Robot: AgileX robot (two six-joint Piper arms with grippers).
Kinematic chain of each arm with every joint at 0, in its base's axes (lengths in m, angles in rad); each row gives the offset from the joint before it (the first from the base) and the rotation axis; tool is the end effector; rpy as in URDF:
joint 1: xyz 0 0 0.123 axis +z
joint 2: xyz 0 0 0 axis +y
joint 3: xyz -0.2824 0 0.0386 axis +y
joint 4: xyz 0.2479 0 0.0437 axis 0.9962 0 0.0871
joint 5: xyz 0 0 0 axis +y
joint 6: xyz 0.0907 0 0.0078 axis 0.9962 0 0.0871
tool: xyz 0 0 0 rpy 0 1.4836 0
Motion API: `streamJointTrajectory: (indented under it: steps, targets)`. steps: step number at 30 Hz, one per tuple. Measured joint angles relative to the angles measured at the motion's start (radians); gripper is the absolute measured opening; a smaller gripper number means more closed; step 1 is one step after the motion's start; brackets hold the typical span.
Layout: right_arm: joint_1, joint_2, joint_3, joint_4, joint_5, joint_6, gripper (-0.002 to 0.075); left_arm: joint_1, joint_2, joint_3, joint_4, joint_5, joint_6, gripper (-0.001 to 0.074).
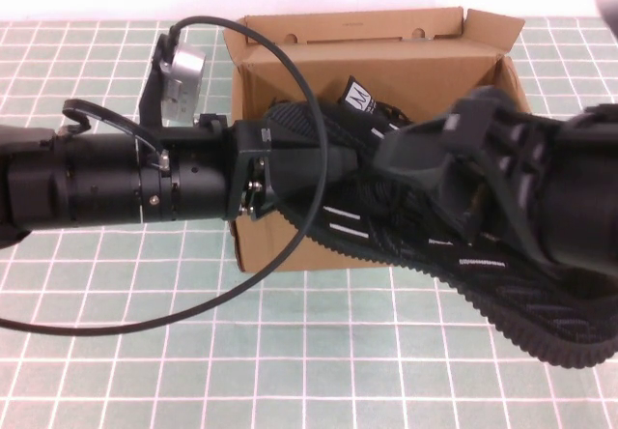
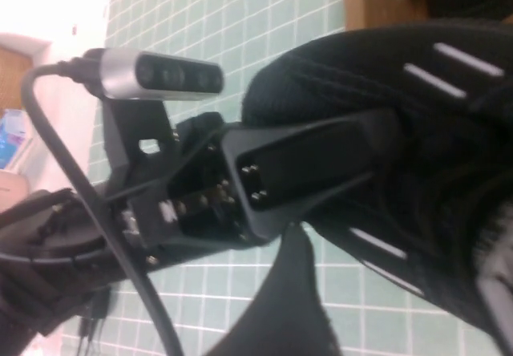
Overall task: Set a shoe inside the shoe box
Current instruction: Place the shoe in the shoe box
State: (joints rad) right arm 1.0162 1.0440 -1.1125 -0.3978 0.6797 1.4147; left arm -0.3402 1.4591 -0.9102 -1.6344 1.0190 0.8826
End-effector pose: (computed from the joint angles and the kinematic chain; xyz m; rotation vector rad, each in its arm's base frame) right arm 0.1315 0.1700 0.4058 0.2558 2.1992 1.0270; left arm 0.2438 -0.1684 0.2991 0.2867 2.1320 -1.6936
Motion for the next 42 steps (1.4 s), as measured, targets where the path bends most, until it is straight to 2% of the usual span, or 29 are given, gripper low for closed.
streamJointTrajectory:
  steps: [10, 12, 14, 18, 19, 21, 23, 25, 30, 31, 34, 42]
  targets:
    - [0.000, 0.125, 0.000, -0.018, -0.058, 0.045, 0.0560, 0.000, 0.002, 0.000, 0.027, 0.012, 0.007, 0.0150]
    - [0.000, 0.138, 0.000, -0.028, -0.060, 0.045, 0.0533, 0.000, 0.002, 0.000, 0.030, 0.002, 0.009, 0.0150]
    - [0.000, 0.141, 0.000, -0.044, -0.058, 0.045, 0.0454, 0.000, 0.002, 0.000, 0.030, 0.001, 0.009, 0.0150]
    - [-0.002, 0.147, 0.002, -0.074, -0.039, 0.045, 0.0142, 0.008, 0.002, 0.000, 0.021, 0.001, 0.009, 0.0149]
    - [-0.004, 0.147, 0.002, -0.078, -0.038, 0.045, 0.0095, 0.008, 0.002, 0.000, 0.017, 0.001, 0.009, 0.0149]
    - [-0.004, 0.147, 0.002, -0.083, -0.032, 0.045, 0.0045, 0.008, 0.002, 0.000, 0.013, 0.001, 0.009, 0.0149]
    - [-0.004, 0.147, 0.002, -0.085, -0.030, 0.045, 0.0028, 0.008, 0.002, 0.000, 0.013, 0.001, 0.009, 0.0150]
    - [-0.004, 0.147, 0.002, -0.085, -0.030, 0.045, 0.0022, 0.008, 0.002, 0.000, 0.009, 0.001, 0.009, 0.0199]
    - [-0.004, 0.149, 0.002, -0.091, -0.041, 0.047, 0.0018, 0.010, 0.002, 0.000, -0.011, 0.024, -0.064, 0.0563]
    - [-0.004, 0.149, 0.002, -0.093, -0.041, 0.047, 0.0017, 0.021, 0.002, 0.000, -0.012, 0.036, -0.077, 0.0609]
    - [-0.004, 0.133, 0.002, -0.097, -0.042, 0.037, 0.0015, 0.078, 0.002, 0.000, -0.017, 0.084, -0.093, 0.0666]
    - [-0.002, 0.028, 0.010, -0.167, 0.061, -0.022, 0.0013, 0.322, 0.000, 0.000, -0.037, 0.140, -0.103, 0.0670]
